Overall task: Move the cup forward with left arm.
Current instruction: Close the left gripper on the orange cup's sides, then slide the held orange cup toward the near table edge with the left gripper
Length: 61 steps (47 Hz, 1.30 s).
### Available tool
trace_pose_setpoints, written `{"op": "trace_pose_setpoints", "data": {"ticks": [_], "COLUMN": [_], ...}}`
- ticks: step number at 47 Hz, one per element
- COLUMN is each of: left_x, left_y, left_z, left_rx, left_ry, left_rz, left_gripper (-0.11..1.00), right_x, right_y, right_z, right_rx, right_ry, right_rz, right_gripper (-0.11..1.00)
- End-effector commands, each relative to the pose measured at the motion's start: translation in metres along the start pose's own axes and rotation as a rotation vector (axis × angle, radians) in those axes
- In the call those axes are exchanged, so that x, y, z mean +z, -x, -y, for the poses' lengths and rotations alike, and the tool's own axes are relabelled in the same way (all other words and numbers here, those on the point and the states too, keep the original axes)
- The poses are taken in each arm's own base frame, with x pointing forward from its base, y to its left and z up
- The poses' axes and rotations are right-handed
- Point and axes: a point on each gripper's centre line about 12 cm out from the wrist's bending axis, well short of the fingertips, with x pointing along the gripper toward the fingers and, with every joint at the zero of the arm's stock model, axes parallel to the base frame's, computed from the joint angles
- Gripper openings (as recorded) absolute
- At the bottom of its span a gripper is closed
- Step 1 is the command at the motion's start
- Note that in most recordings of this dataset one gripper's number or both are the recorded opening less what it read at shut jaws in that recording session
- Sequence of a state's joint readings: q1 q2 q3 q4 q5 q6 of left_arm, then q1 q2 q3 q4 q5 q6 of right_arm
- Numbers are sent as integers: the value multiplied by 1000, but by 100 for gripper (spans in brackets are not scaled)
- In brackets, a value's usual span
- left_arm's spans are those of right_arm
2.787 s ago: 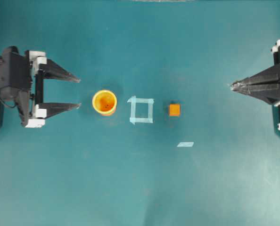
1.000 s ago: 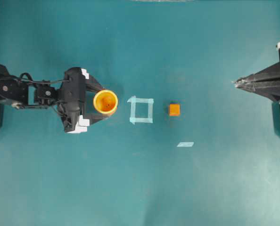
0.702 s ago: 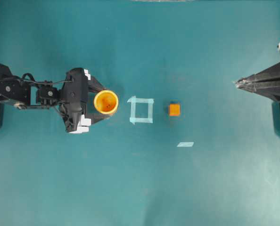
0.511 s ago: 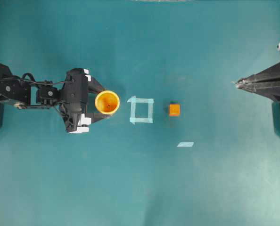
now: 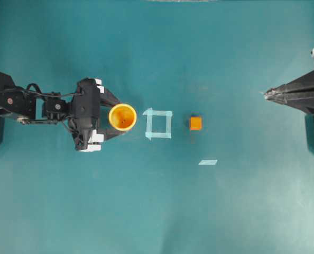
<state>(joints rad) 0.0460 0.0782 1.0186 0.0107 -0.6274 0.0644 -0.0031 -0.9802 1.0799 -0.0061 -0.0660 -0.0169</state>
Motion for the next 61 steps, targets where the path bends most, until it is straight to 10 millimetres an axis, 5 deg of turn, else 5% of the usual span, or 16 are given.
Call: {"op": "trace_pose_setpoints", "data": {"ticks": [1, 29, 61], "left_x": [12, 18, 18], "left_y": [-1, -1, 15], "left_z": [6, 52, 153], "left_rx": [-17, -140, -405], "left_ry": [-13, -58, -175], "left_rz": [46, 66, 79], "left_gripper": [65, 65, 65], "right_x": [14, 13, 20], "right_y": [-1, -2, 2], "right_z": [1, 0, 0], "right_rx": [-2, -1, -1], "right_ry": [2, 2, 2], "right_rz": [31, 25, 54], "right_gripper": [0, 0, 0]}}
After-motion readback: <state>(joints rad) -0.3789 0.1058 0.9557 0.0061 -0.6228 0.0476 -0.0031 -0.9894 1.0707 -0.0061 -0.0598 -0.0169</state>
